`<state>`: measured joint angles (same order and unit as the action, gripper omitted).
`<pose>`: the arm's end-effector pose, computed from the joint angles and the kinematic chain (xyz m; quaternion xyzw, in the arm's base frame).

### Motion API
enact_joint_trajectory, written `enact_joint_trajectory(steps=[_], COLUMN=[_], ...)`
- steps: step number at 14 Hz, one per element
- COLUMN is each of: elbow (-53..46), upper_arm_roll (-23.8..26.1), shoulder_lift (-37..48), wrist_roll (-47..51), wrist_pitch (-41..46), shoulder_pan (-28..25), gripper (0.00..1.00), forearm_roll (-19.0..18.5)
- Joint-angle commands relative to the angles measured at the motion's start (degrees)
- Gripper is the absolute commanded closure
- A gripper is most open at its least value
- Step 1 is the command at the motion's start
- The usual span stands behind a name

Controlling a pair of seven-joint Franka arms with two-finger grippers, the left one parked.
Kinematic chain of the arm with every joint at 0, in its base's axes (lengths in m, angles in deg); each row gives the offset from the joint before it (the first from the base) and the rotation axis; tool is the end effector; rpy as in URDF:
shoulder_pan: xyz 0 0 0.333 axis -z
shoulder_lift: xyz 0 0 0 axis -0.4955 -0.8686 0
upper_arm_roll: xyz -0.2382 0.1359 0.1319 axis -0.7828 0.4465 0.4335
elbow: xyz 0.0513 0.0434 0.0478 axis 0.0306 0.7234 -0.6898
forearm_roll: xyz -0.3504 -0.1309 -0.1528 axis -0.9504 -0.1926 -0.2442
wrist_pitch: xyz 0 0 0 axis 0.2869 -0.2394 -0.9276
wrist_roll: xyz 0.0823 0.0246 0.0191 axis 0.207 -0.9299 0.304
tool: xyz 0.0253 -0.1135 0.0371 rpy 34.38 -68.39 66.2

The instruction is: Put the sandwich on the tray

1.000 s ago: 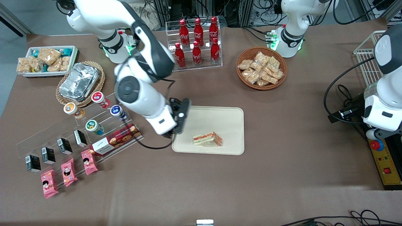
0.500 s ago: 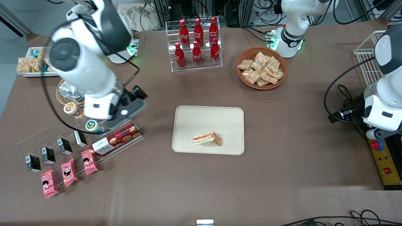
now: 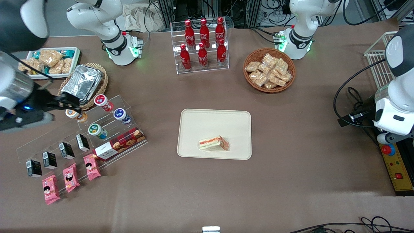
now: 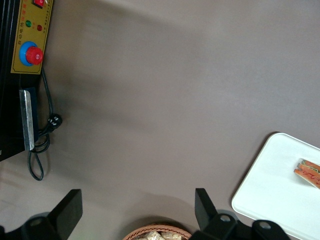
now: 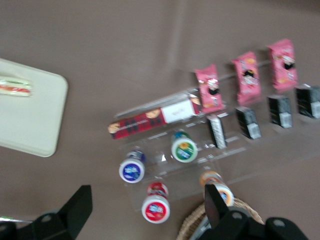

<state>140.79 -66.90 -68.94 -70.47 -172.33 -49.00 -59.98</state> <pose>0.5840 0.0343 0.5974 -0.9971 -0.0758 0.0098 0.0029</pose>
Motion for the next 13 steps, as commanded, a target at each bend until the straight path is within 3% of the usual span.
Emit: enact_joint_trajectory(steps=[1,5,13], elbow=[8.84,9.66,8.07], upper_arm_roll=[10.59,12.65,10.37], shoulder_lift=[9.26,12.19,6.75], wrist_roll=[4.42,4.33,4.42], wrist_pitch=[-0.29,1.11,-1.69], shoulder_pan=[9.32,16.48,18.25], gripper=[0.00,0.00,0.00], forearm_roll=[-5.66,-5.59,-3.75])
